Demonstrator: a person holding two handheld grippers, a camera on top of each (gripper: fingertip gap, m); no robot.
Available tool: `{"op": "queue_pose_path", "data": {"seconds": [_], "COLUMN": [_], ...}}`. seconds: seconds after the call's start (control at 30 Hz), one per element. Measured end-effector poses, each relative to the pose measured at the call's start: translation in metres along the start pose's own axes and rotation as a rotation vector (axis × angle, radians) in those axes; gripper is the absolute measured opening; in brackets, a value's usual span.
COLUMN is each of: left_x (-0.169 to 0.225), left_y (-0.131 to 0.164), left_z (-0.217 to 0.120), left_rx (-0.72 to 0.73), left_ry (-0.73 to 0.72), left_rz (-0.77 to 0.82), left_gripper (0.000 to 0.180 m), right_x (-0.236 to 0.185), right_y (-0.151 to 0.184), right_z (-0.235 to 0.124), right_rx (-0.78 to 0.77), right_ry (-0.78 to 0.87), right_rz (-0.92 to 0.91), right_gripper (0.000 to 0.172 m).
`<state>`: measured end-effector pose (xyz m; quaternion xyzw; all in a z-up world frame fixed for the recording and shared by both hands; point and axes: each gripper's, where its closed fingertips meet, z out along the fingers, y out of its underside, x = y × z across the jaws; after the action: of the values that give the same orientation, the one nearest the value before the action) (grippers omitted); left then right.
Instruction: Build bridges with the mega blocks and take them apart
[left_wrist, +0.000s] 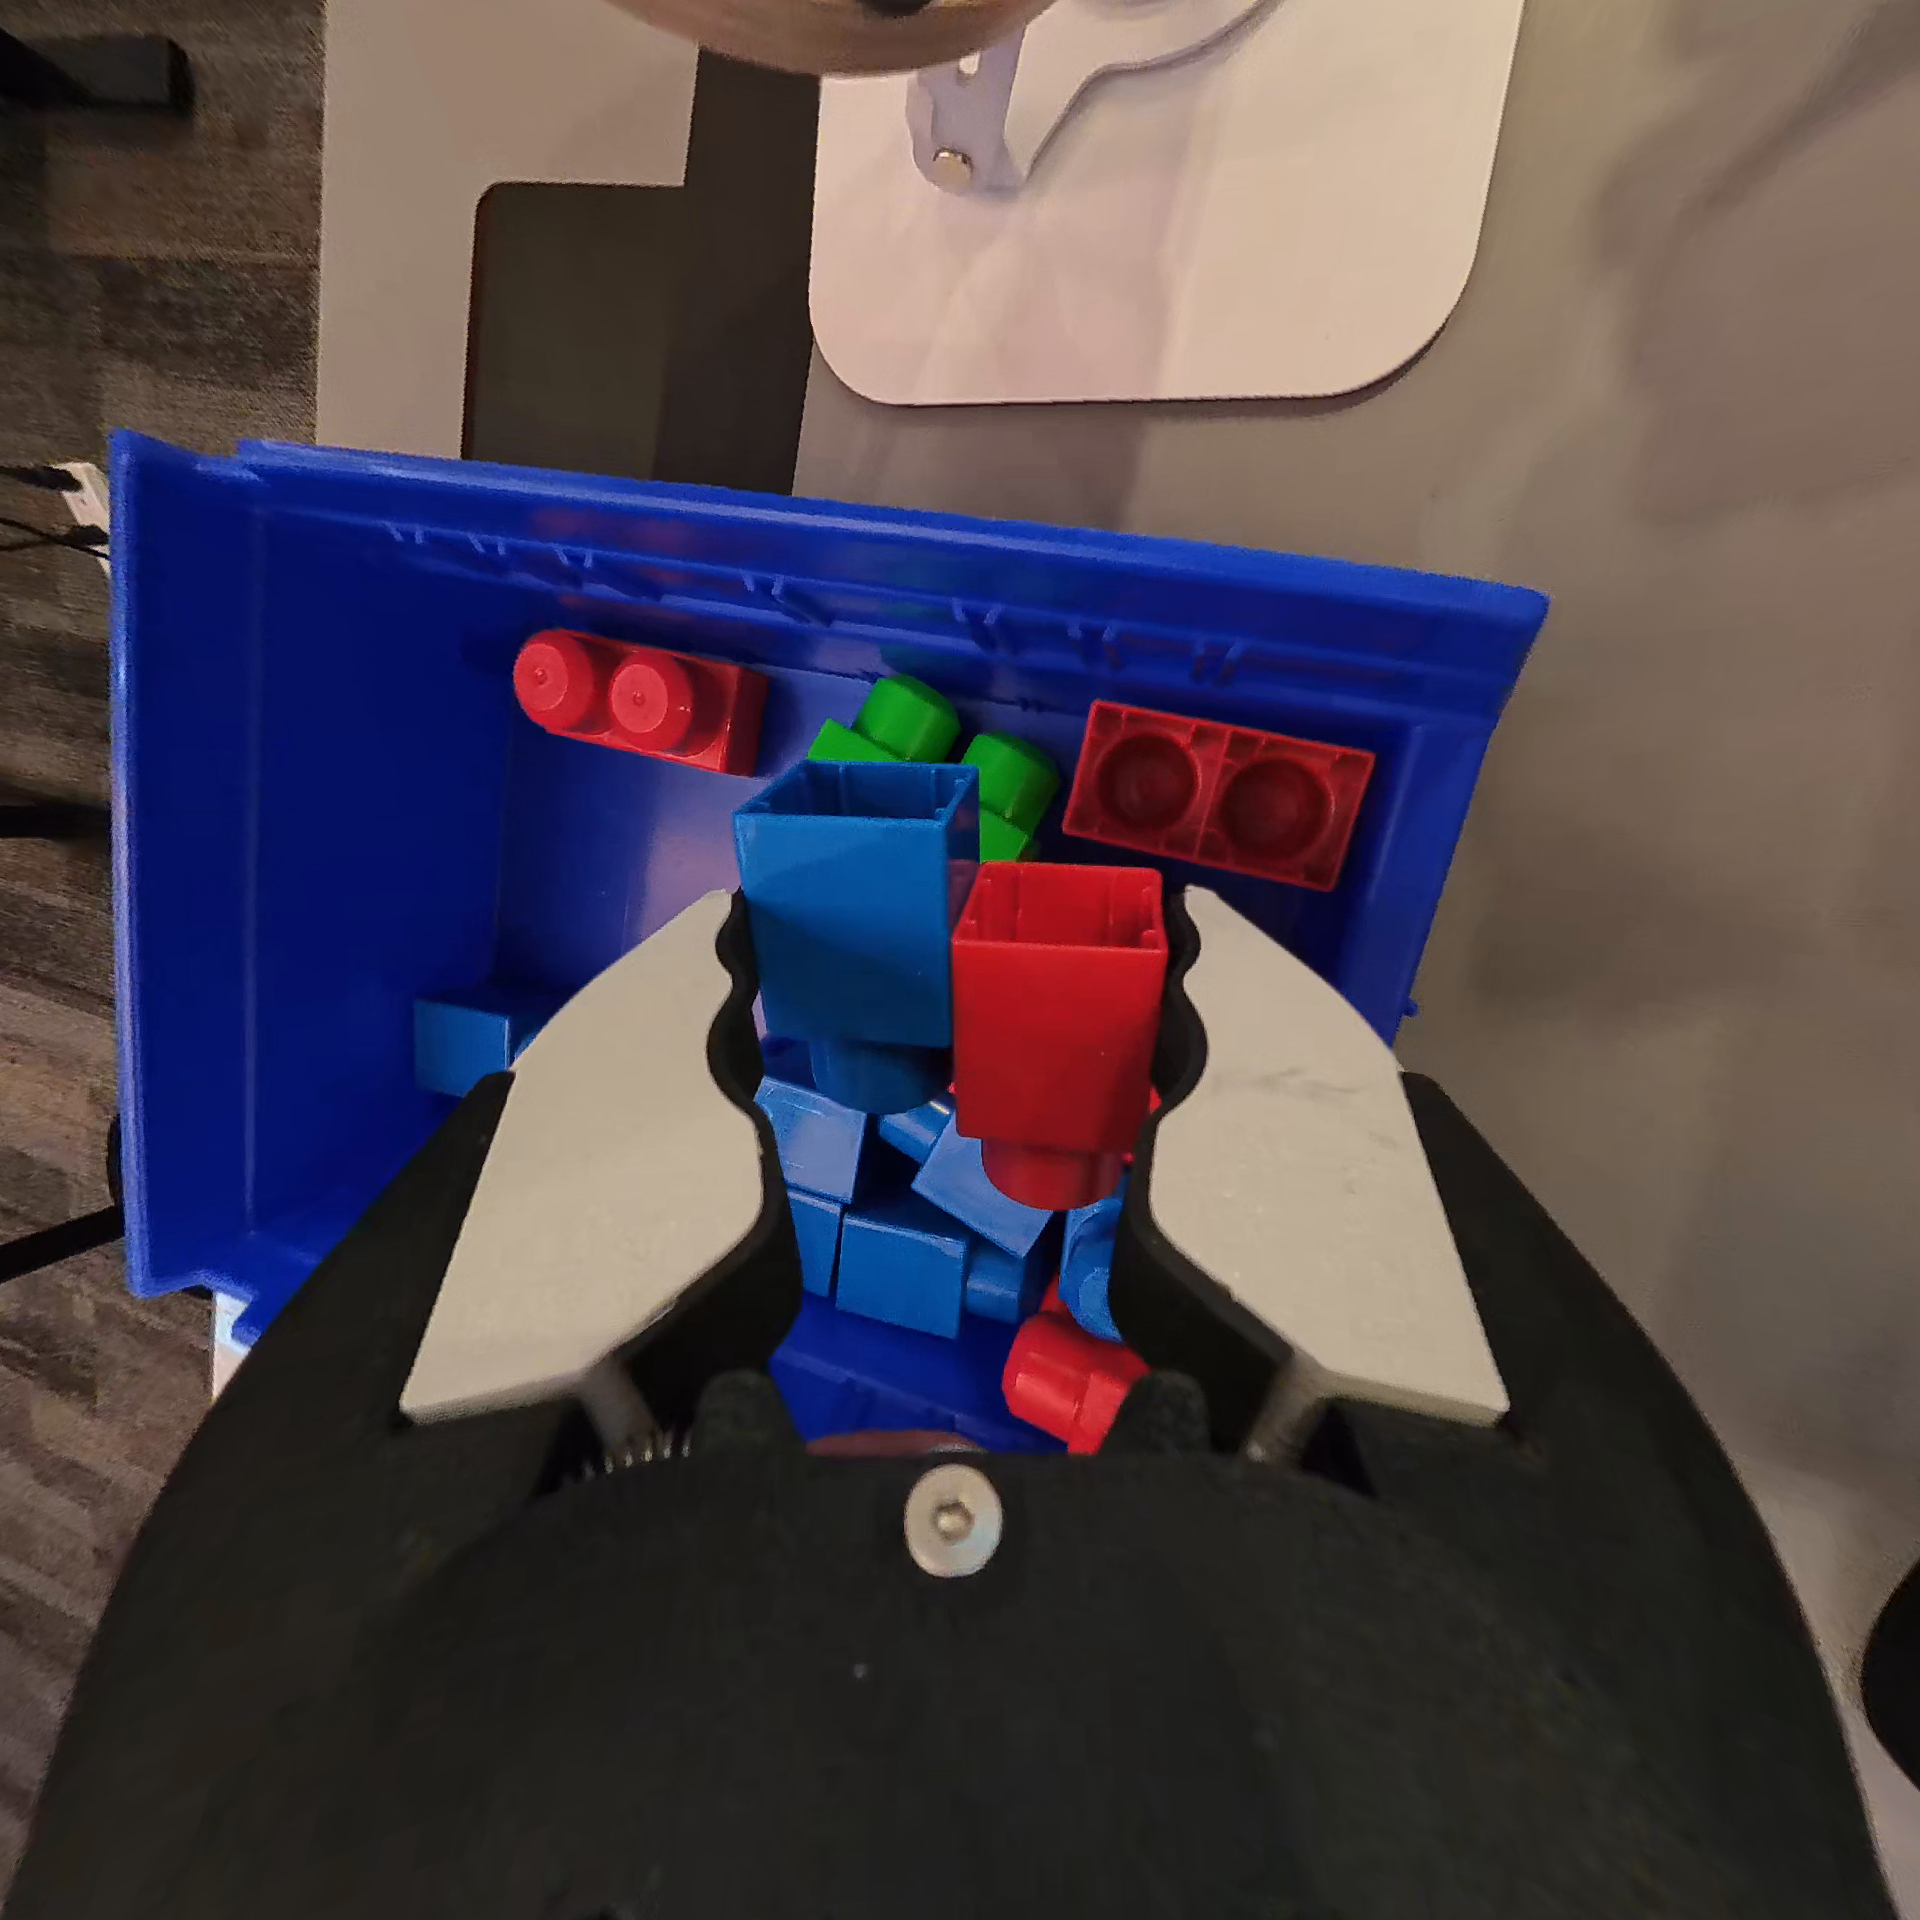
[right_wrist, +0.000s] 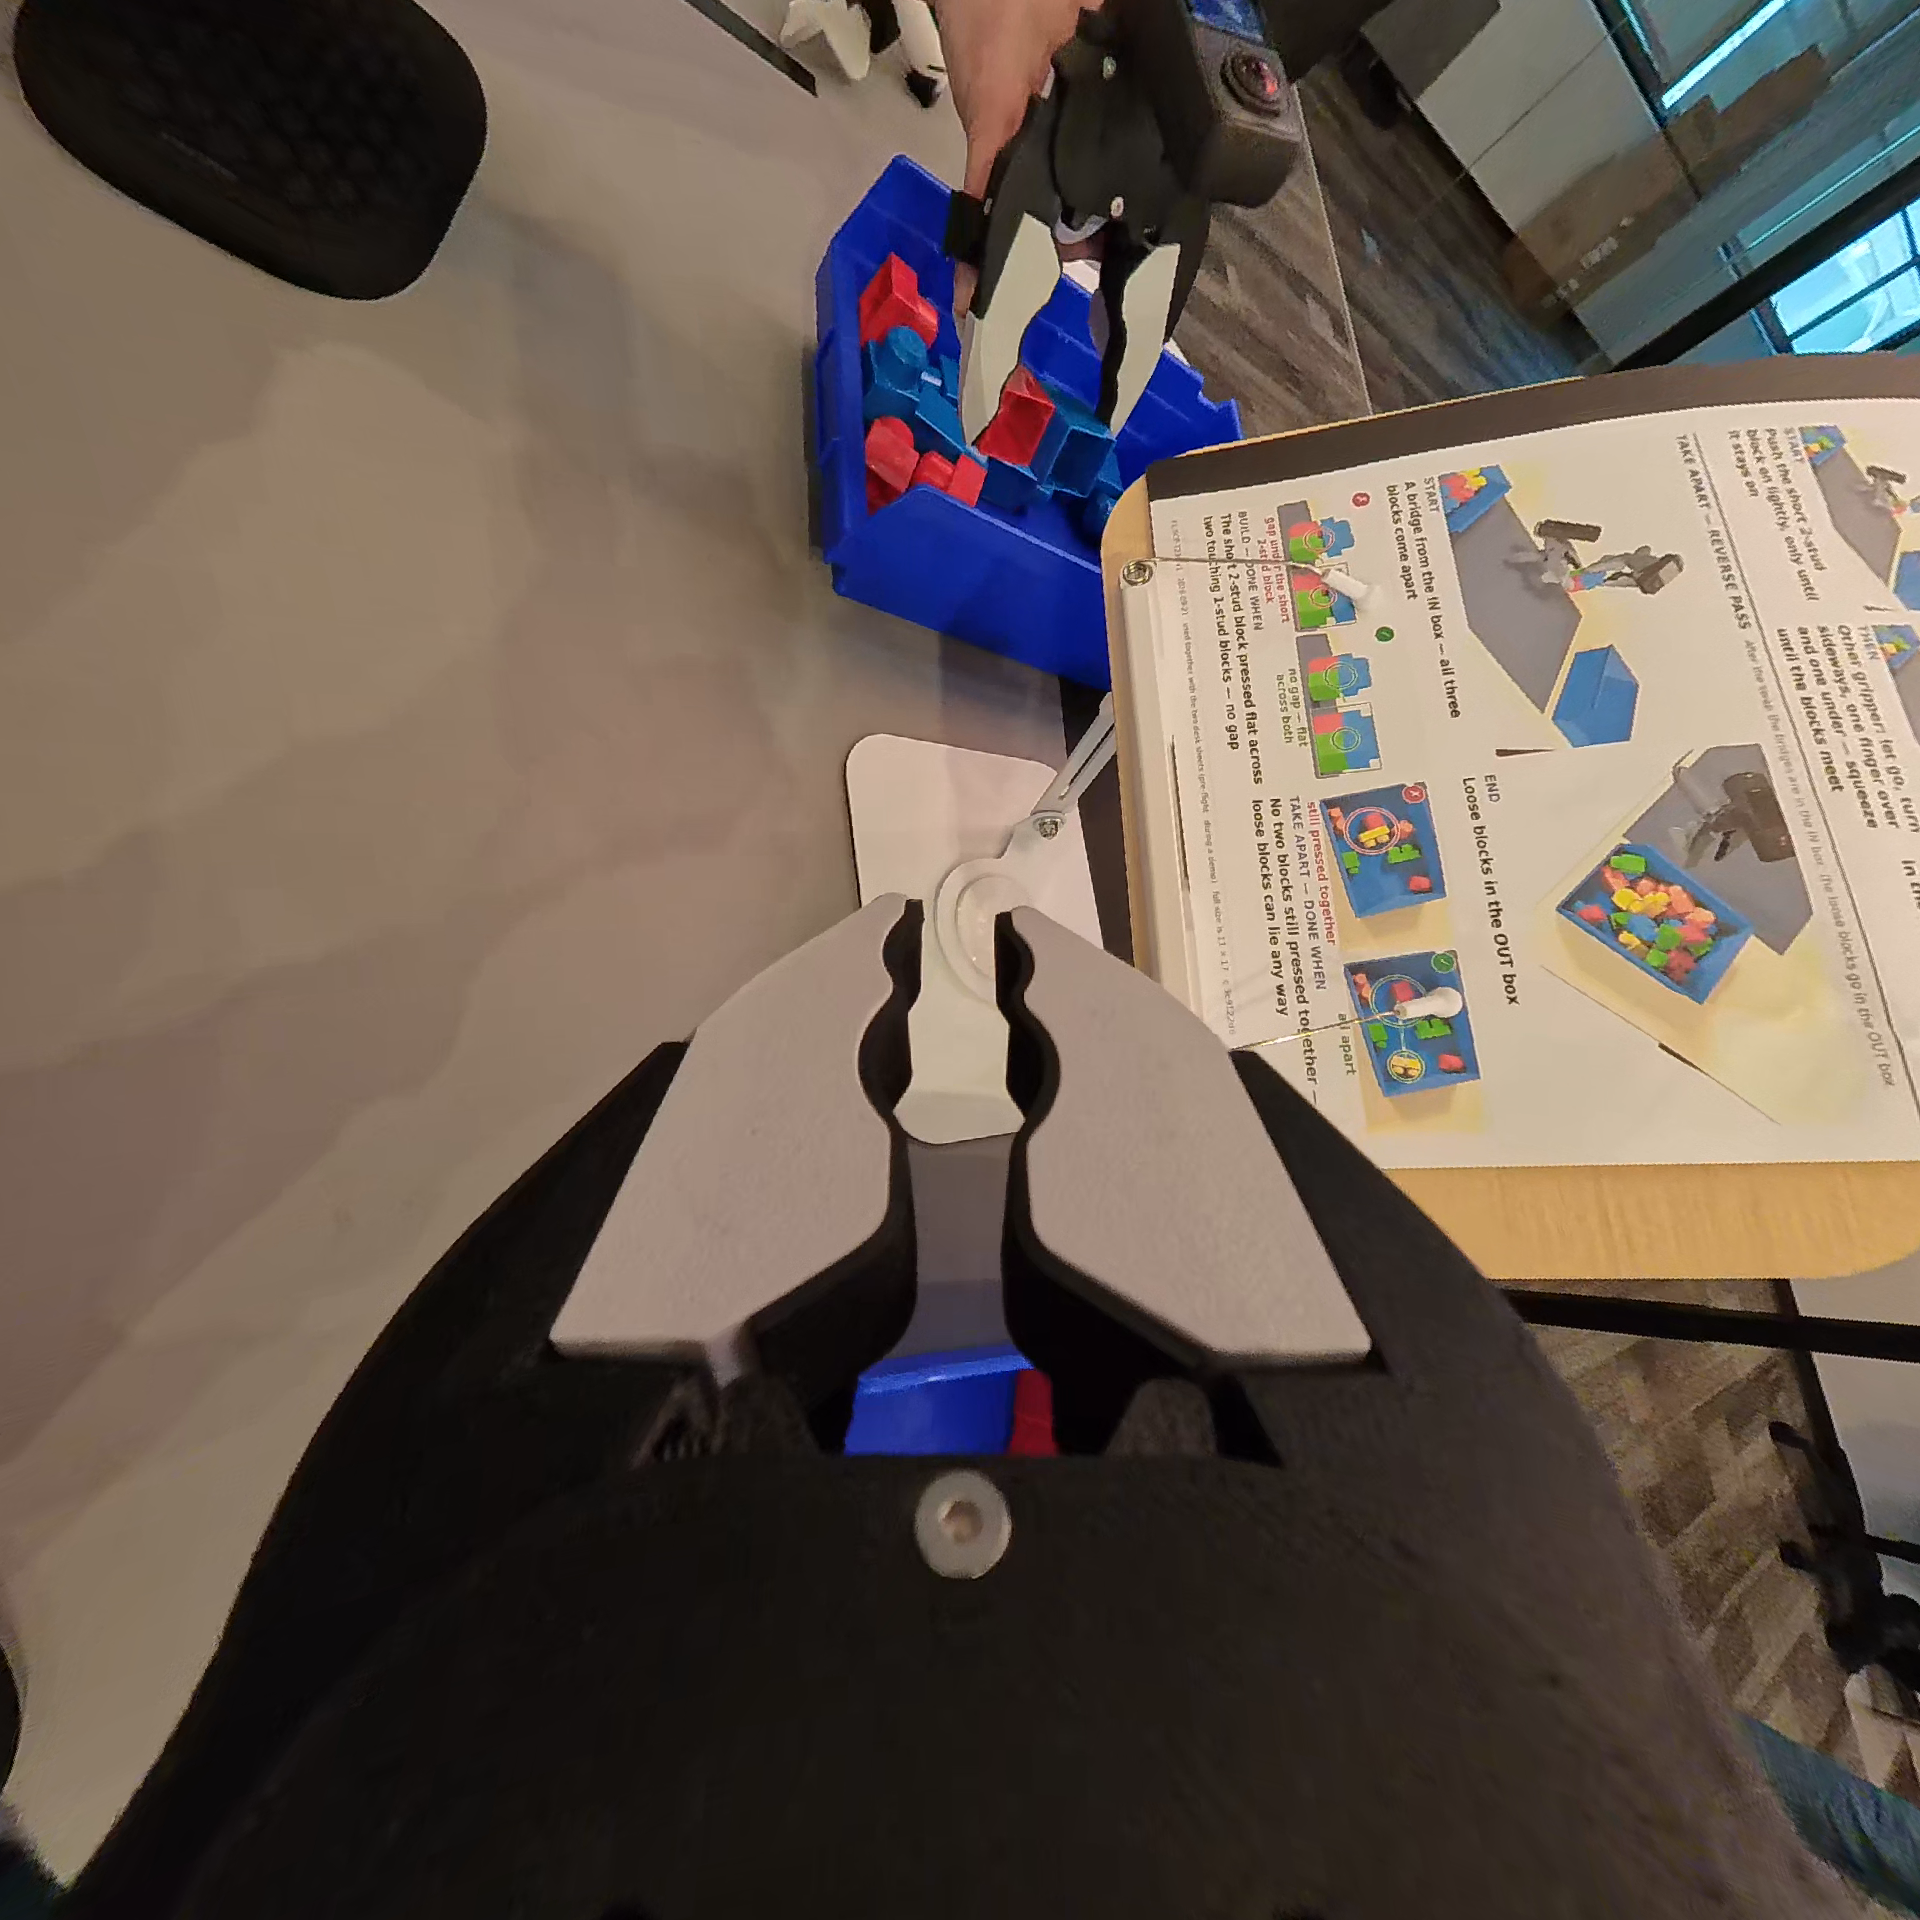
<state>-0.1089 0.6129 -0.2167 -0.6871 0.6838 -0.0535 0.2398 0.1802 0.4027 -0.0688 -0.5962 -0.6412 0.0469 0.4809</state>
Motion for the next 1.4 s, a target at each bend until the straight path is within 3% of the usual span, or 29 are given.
{"op": "queue_pose_path", "data": {"seconds": [0.47,0.93,1.13,1.4], "left_x": [0.0,0.028,0.083,0.192], "left_y": [-0.018,-0.043,-0.085,-0.142], "left_z": [-0.029,-0.064,-0.073,-0.014], "left_rx": [0.027,0.104,0.218,0.239], "left_ry": [-0.044,-0.047,0.044,0.271], "left_rz": [0.046,0.096,0.189,0.399], "left_gripper": [0.073,0.073,0.073,0.073], "right_x": [0.0,-0.002,-0.003,-0.007], "right_y": [0.004,0.001,0.0,-0.005], "right_z": [-0.004,-0.01,-0.012,-0.014], "right_rx": [-0.004,0.002,0.01,0.018], "right_ry": [-0.003,-0.002,-0.005,-0.011], "right_rz": [0.012,0.003,0.003,-0.01], "right_gripper": [0.014,0.014,0.014,0.014]}}
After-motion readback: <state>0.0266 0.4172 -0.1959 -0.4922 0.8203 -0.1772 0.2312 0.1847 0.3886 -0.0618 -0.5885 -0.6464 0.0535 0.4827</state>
